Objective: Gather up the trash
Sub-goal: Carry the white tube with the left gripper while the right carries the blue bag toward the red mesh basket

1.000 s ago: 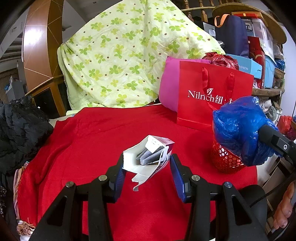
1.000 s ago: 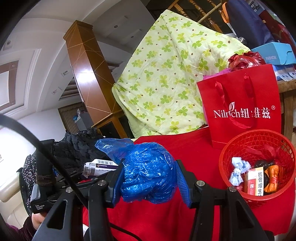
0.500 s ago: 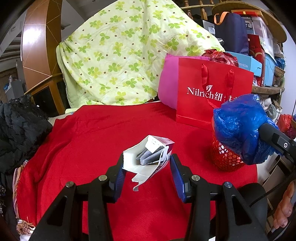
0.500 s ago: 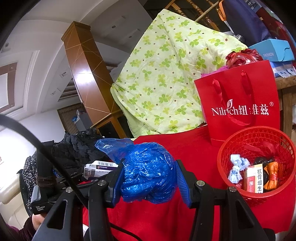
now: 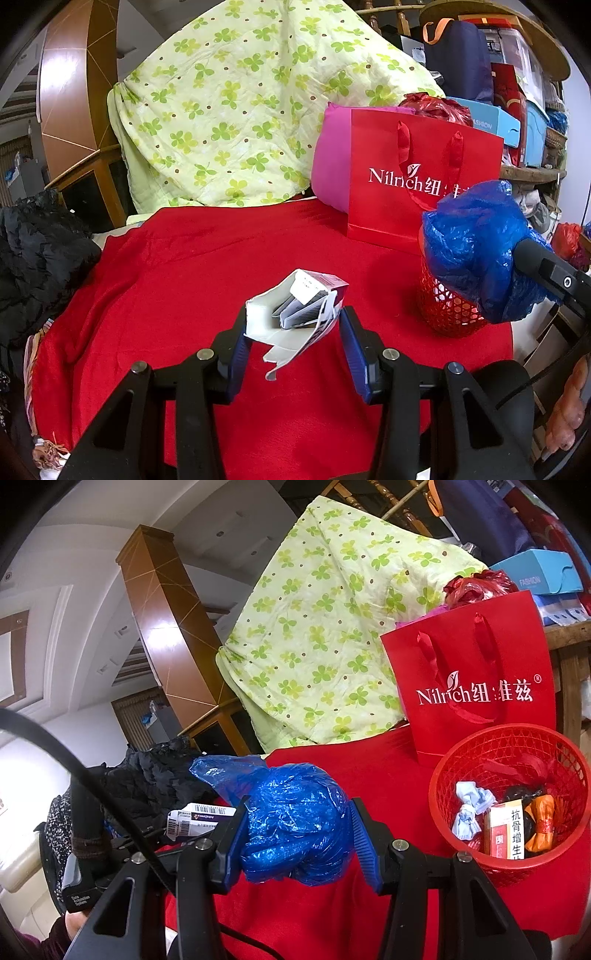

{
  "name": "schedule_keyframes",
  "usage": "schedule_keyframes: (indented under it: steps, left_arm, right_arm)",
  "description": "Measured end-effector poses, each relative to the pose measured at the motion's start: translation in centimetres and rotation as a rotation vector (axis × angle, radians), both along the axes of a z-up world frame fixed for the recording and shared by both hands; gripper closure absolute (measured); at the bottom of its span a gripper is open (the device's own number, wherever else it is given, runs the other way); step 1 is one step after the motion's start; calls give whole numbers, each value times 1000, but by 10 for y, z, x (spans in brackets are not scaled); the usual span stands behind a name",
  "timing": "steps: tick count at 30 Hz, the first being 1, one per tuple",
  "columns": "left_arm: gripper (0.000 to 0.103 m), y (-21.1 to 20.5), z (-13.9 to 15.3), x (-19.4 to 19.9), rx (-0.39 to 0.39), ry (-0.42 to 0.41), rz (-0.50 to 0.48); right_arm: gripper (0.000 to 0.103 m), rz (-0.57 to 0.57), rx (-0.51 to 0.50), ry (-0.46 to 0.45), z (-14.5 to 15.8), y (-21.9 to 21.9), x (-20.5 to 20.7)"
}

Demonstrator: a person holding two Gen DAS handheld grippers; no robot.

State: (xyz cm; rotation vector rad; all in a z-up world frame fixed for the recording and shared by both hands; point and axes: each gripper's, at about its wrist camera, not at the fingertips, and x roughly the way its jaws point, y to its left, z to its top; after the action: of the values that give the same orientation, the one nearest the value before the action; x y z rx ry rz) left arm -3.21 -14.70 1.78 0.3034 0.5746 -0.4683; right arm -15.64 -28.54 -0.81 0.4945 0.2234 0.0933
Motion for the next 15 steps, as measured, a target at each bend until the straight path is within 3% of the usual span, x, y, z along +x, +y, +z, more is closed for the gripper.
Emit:
schedule_keyframes:
  steps: [15]
  left_arm:
    - [54, -9, -3, 0, 19, 6, -19]
  right_arm:
    - [49, -20, 29, 4, 0, -8, -6]
